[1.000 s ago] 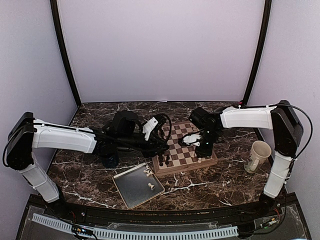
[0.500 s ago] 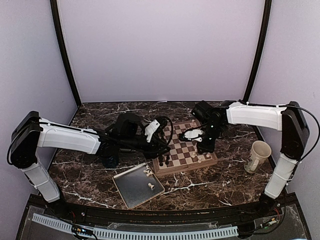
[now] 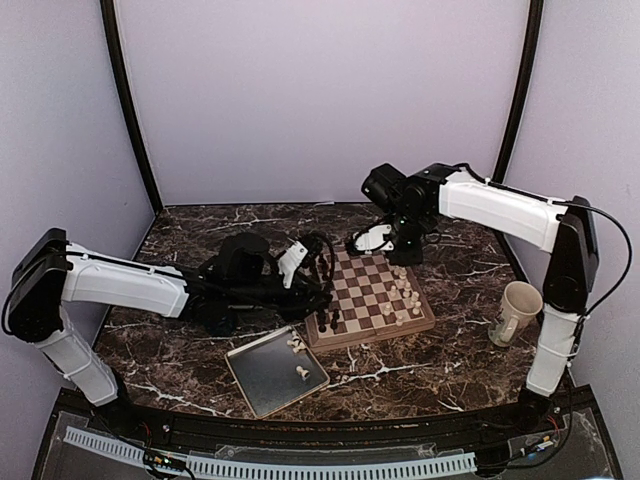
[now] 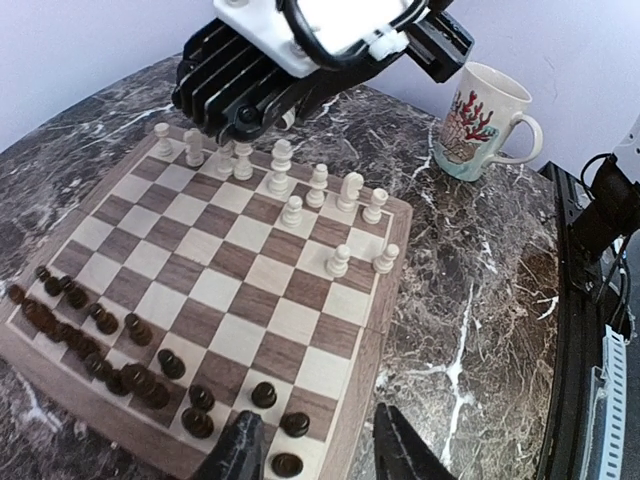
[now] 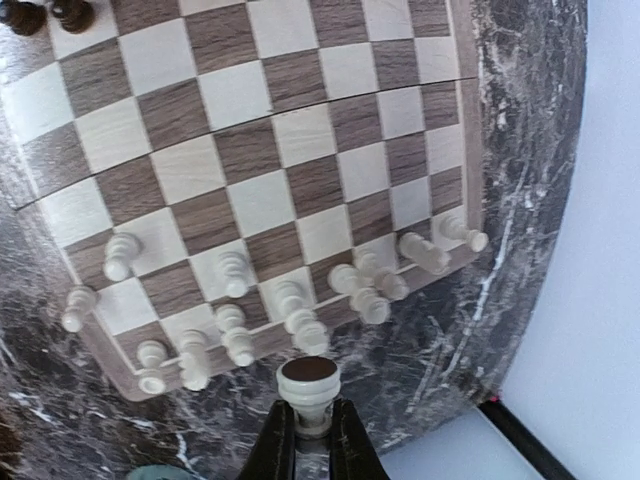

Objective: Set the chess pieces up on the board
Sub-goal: Place the pawn on the chessboard.

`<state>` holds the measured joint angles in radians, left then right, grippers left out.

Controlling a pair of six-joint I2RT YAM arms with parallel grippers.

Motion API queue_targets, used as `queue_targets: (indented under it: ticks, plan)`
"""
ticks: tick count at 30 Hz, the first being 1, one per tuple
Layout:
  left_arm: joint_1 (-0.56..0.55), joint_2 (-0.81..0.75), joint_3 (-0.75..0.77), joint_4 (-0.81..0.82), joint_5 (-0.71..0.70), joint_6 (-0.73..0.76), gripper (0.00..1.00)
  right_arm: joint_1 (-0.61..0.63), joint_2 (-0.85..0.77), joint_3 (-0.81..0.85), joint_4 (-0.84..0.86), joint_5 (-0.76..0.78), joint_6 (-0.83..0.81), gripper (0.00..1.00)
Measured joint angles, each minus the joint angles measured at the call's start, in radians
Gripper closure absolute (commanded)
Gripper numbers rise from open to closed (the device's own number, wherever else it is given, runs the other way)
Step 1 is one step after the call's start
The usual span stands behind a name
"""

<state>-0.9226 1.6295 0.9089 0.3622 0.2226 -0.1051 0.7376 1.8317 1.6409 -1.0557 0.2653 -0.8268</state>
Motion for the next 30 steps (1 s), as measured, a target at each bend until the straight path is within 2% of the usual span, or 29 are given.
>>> queue_targets:
  ticks: [4, 9, 13, 19, 30]
  plan:
    - [-0.003, -0.134, -0.095, -0.002, -0.093, -0.025, 0.60, 0.039, 0.097, 0.107, -0.007, 0.133, -0.100, 0.91]
    - [-0.003, -0.321, -0.178, -0.006, -0.215, -0.048, 0.60, 0.081, 0.181, 0.111, -0.005, 0.259, -0.211, 0.90]
    - [-0.003, -0.408, -0.216, -0.015, -0.278, -0.055, 0.60, 0.100, 0.191, 0.076, 0.030, 0.338, -0.289, 0.89]
    - [-0.003, -0.428, -0.247, -0.042, -0.319, -0.060, 0.60, 0.108, 0.211, 0.055, 0.086, 0.394, -0.352, 0.88]
    - [-0.003, -0.428, -0.258, -0.050, -0.322, -0.068, 0.60, 0.111, 0.239, -0.018, 0.183, 0.401, -0.407, 0.84]
